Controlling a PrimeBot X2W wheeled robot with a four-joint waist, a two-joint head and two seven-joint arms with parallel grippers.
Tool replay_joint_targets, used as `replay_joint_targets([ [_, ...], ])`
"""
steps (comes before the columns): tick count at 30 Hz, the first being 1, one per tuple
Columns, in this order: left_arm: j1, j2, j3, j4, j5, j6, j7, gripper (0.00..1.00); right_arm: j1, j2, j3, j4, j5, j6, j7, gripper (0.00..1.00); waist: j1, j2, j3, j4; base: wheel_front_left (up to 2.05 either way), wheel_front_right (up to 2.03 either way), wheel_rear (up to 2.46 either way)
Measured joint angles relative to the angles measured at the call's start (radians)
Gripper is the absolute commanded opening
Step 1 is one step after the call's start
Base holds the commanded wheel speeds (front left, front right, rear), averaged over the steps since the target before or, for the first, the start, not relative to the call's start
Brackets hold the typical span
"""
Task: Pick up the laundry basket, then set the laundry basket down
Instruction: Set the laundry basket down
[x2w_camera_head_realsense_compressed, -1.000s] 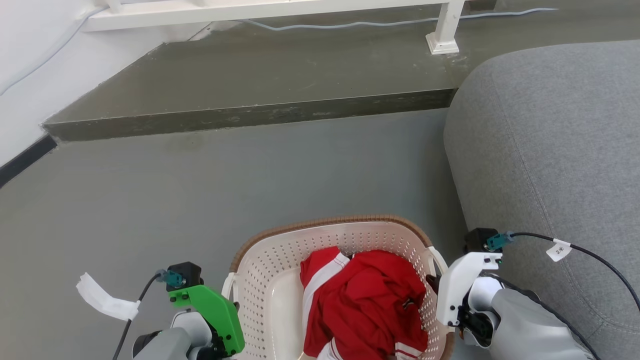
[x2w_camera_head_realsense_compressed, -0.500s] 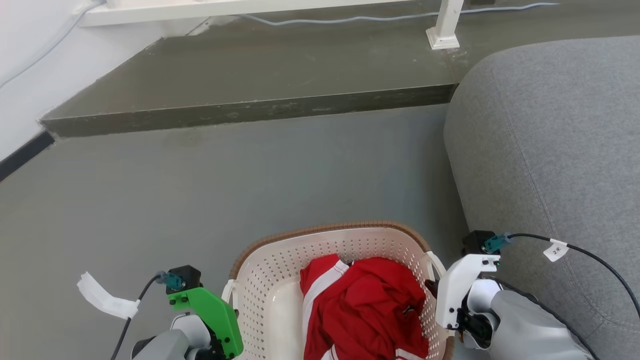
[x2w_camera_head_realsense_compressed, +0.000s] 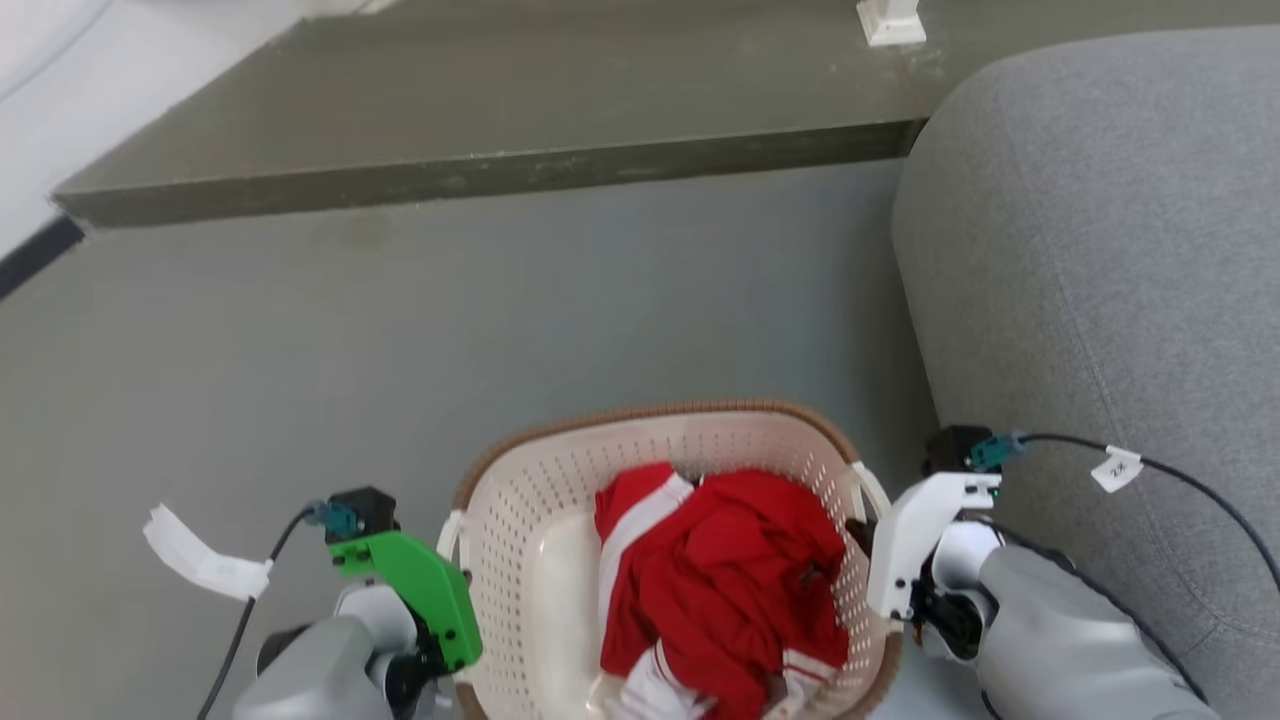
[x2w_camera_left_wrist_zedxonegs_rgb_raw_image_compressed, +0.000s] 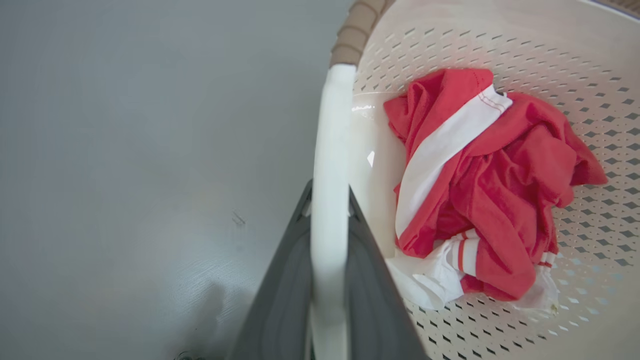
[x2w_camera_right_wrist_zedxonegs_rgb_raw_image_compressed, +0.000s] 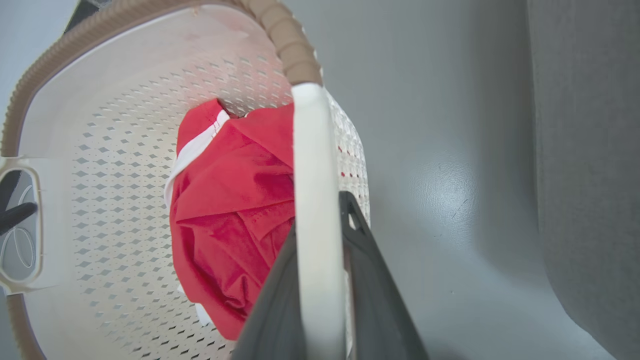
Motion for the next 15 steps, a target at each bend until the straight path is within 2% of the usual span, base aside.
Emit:
replay_joint_targets([
  [15, -0.150, 0.010, 0.001, -0.001, 0.030, 0.000, -0.103, 0.00, -0.134, -0.005, -0.010, -0.019, 0.013, -0.007, -0.072, 0.00, 0.0000, 0.0000, 0.180, -0.001, 0.00, 0.00, 0.00],
])
